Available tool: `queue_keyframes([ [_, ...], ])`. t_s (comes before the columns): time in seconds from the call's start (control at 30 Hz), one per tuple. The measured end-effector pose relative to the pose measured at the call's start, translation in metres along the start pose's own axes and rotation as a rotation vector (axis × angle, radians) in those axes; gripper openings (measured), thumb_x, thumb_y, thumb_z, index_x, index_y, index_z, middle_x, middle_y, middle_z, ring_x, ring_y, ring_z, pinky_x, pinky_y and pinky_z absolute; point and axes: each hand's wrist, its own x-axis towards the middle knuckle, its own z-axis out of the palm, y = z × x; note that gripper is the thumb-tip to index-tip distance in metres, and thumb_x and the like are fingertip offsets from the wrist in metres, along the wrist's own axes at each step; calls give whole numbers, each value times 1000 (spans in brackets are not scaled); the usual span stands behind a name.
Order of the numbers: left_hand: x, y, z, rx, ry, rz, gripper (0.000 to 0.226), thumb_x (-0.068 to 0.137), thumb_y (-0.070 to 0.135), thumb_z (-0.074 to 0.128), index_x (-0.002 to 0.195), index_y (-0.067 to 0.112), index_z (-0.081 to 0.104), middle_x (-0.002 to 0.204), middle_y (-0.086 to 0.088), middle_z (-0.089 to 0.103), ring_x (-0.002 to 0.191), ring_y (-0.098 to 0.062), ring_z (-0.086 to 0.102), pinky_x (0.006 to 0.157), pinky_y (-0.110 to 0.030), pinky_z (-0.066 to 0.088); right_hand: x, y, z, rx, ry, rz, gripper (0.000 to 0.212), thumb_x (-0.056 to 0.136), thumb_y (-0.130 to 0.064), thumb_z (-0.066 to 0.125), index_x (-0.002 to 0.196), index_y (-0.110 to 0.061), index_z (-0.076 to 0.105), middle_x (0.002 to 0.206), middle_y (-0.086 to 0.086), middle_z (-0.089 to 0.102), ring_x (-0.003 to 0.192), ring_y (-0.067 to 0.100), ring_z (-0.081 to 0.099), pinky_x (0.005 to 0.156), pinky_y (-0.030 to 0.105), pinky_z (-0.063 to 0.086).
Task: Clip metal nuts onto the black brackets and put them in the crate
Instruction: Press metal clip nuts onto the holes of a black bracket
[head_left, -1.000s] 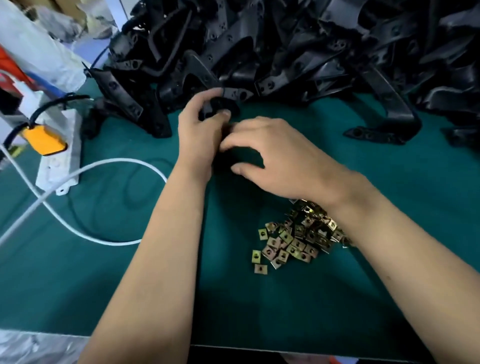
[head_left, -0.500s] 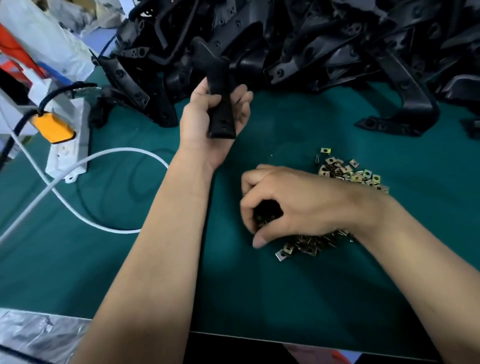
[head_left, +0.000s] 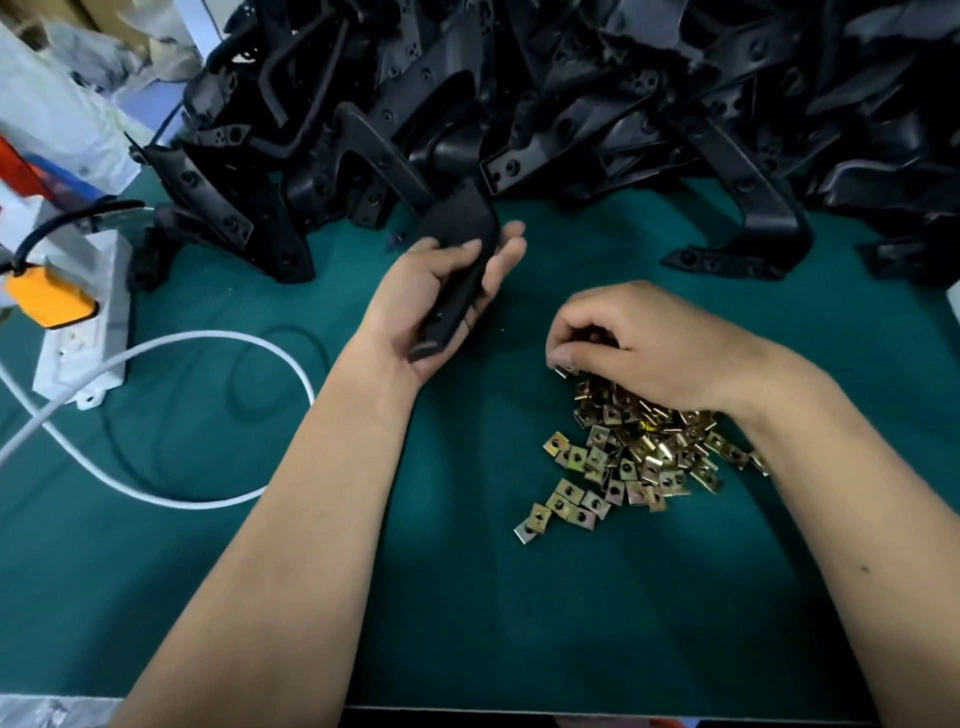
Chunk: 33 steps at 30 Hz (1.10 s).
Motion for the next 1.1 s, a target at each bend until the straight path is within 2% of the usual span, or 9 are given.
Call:
queue_keyframes([
  [0.13, 2, -2, 2, 119, -80, -35, 32, 102, -11, 33, 119, 0, 58, 119, -19, 72, 101, -28, 75, 70, -24, 61, 0, 11, -1, 130, 179, -1, 13, 101, -20, 61, 92, -20, 72, 87, -11, 71, 87, 6, 65, 82, 27, 50],
  [0.23, 3, -4, 4, 222, -110, -23, 38, 98, -16, 32, 122, -2, 57, 123, -19, 70, 105, -29, 73, 80, -29, 62, 1, 18, 3, 369, 377, 55, 16, 104, -15, 57, 94, -13, 68, 72, -4, 69, 65, 11, 62, 65, 25, 51],
  [0.47, 0, -4, 3, 370, -188, -2, 40, 100, -13, 37, 135, 1, 50, 137, -18, 65, 104, -32, 73, 76, -29, 62, 5, 22, 9, 655, 674, 159, 19, 99, -26, 69, 90, -9, 70, 60, -2, 62, 53, 6, 52, 53, 19, 43],
  [0.6, -2, -4, 3, 408, -166, -30, 39, 105, 19, 50, 139, 0, 51, 130, -22, 68, 103, -34, 73, 80, -32, 62, 5, 27, 6, 672, 650, 191, 11, 96, -20, 72, 104, -17, 78, 72, -6, 71, 65, 6, 61, 64, 20, 50],
  [0.7, -2, -2, 3, 432, -169, -62, 53, 103, 43, 47, 137, 3, 55, 132, -22, 67, 105, -35, 71, 87, -36, 60, 5, 28, 6, 681, 575, 193, 37, 93, -2, 70, 129, -12, 70, 92, -3, 74, 79, 7, 68, 76, 21, 53],
  [0.83, -4, 3, -2, 493, -227, -97, 50, 96, 36, 58, 131, 1, 59, 129, -24, 68, 105, -41, 71, 87, -44, 62, 5, 25, 7, 675, 545, 152, 47, 95, 9, 62, 139, -8, 61, 101, 6, 74, 85, 13, 73, 80, 23, 57],
  [1.0, -10, 8, -7, 745, -411, -144, 41, 87, 31, 78, 111, 1, 64, 112, -37, 67, 99, -51, 70, 87, -56, 60, 7, 22, 8, 707, 544, 130, 40, 95, -5, 70, 135, -9, 65, 104, 7, 76, 89, 13, 73, 85, 26, 59],
  [1.07, -9, 8, -5, 892, -386, -115, 48, 76, 29, 89, 103, 1, 62, 96, -40, 57, 88, -39, 63, 80, -56, 54, 7, 22, 9, 727, 558, 129, 31, 99, -7, 66, 129, -9, 69, 100, 6, 77, 87, 16, 75, 83, 30, 61],
  [1.1, -9, 8, -4, 944, -366, -92, 43, 72, 28, 89, 97, 5, 62, 87, -31, 52, 79, -29, 54, 69, -44, 47, 6, 22, 9, 739, 560, 126, 26, 100, -4, 63, 125, -8, 71, 96, 6, 77, 84, 18, 75, 80, 31, 61],
])
